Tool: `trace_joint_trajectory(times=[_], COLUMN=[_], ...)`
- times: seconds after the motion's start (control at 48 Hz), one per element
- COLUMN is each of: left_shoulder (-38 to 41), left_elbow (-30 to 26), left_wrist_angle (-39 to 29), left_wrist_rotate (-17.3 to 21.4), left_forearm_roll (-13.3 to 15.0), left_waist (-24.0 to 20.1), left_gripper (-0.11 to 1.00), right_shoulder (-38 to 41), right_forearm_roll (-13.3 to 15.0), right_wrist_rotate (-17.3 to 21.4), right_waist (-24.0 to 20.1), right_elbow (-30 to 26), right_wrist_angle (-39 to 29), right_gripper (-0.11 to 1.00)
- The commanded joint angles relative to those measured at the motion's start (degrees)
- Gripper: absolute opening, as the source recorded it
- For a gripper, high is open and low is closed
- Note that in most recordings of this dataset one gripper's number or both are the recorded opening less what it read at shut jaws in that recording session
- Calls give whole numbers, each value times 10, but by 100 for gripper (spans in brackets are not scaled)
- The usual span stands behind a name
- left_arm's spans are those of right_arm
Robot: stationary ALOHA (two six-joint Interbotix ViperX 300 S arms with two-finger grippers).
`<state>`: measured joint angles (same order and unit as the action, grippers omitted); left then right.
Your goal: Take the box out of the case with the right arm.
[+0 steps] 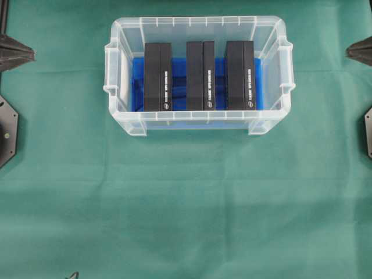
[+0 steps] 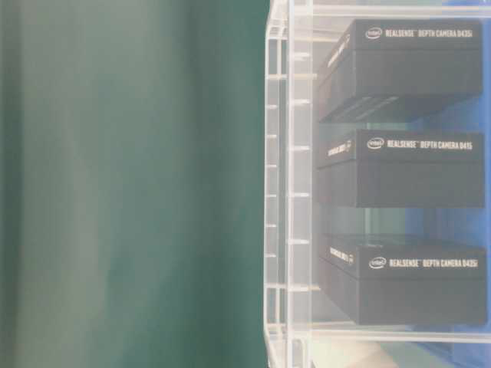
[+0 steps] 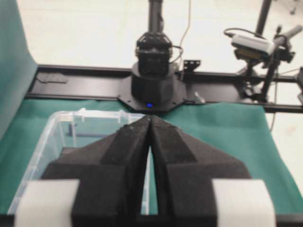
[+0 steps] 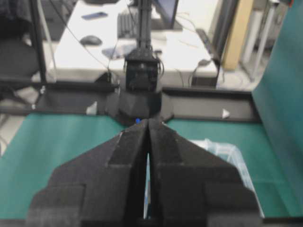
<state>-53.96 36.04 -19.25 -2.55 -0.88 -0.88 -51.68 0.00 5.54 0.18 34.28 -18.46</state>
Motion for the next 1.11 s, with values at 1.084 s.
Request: trace_joint_trajectory(times=[1.084], left_shoulder=[83], left_elbow=[-123], left_wrist_angle=[-666], left_wrist_rotate=[-117], left_forearm_roll=[1], left_waist=[69], left_gripper=[0], right_shoulder=[146], right_forearm_roll=[23], right_wrist_rotate=[144], right_waist=[0], right_elbow=[-120], right_wrist_angle=[-719], right_gripper=[0])
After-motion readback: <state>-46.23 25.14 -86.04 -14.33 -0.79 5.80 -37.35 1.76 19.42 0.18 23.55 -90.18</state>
